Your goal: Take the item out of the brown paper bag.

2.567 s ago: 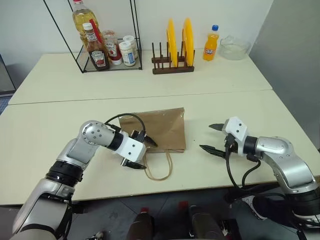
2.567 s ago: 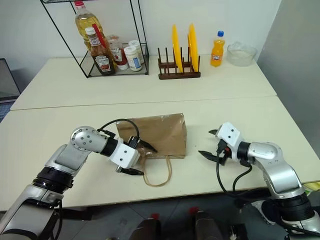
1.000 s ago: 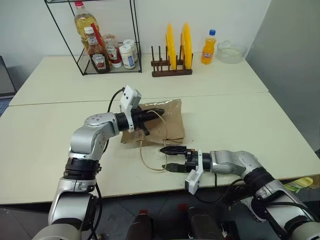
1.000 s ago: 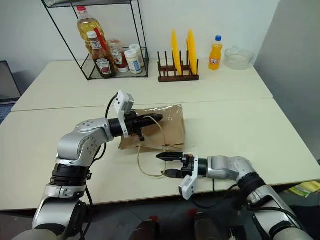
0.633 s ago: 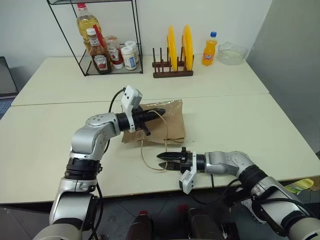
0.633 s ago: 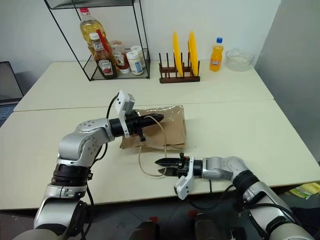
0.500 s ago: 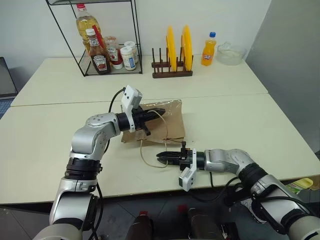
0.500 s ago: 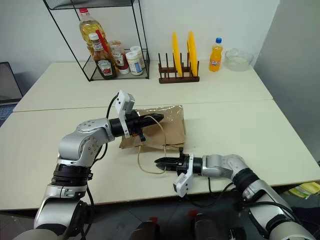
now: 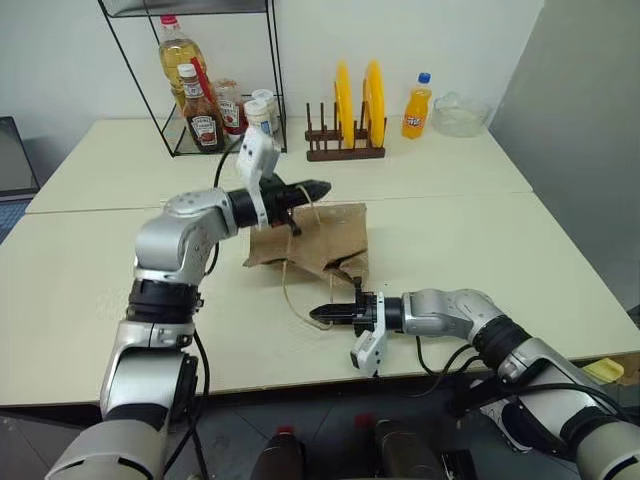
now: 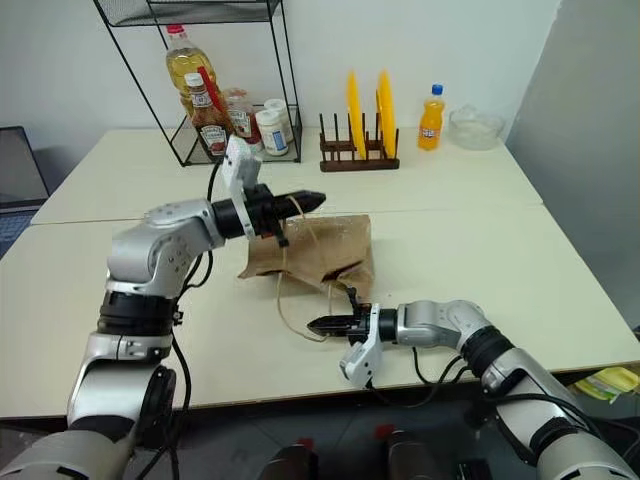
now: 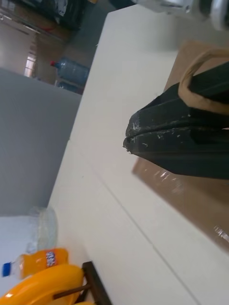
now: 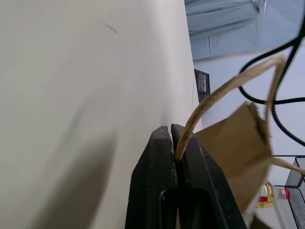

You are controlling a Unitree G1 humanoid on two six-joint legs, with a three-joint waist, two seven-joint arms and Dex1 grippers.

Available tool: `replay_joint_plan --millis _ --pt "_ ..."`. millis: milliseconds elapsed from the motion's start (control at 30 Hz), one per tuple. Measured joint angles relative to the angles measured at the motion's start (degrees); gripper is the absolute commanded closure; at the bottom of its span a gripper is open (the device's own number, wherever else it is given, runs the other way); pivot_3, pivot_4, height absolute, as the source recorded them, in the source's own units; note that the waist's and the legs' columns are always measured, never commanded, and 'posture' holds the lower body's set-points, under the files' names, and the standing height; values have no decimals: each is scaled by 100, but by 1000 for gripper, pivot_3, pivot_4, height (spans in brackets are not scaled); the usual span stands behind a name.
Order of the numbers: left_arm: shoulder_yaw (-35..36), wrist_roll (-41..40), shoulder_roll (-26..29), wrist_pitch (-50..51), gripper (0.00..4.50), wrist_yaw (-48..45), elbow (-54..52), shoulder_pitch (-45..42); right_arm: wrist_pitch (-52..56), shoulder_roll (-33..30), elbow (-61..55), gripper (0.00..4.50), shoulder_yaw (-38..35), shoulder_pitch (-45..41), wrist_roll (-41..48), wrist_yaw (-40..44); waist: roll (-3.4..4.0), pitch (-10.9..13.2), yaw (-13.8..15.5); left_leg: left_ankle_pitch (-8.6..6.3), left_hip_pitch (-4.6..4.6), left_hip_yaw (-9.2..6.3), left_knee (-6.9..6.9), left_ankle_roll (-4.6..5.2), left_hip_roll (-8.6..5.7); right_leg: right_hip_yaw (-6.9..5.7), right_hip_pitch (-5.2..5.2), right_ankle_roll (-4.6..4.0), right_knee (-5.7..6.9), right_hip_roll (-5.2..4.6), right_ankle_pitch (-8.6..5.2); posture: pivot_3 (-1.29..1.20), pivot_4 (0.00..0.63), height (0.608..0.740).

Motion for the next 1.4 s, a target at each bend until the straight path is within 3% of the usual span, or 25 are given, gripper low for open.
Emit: replay_joint_plan --millis 533,933,1400 --pt "170 -26 -88 133 4500 275 836 -389 221 -113 0 4484 326 -202 -4 0 -12 -22 15 0 2 -1 0 0 3 3 1 14 -3 3 -6 0 150 740" --pt "214 51 -239 -10 4500 502 1883 -968 329 -225 0 4484 621 -367 -203 -46 -13 -71 30 -1 43 -47 -11 1 -4 -10 79 23 -58 1 -4 0 150 740" --pt "229 204 -268 -198 4500 618 2497 -1224 511 -259 0 4484 649 -398 -447 -138 -26 -126 43 0 54 -57 -46 0 -12 -12 86 24 -78 -8 -5 0 150 740"
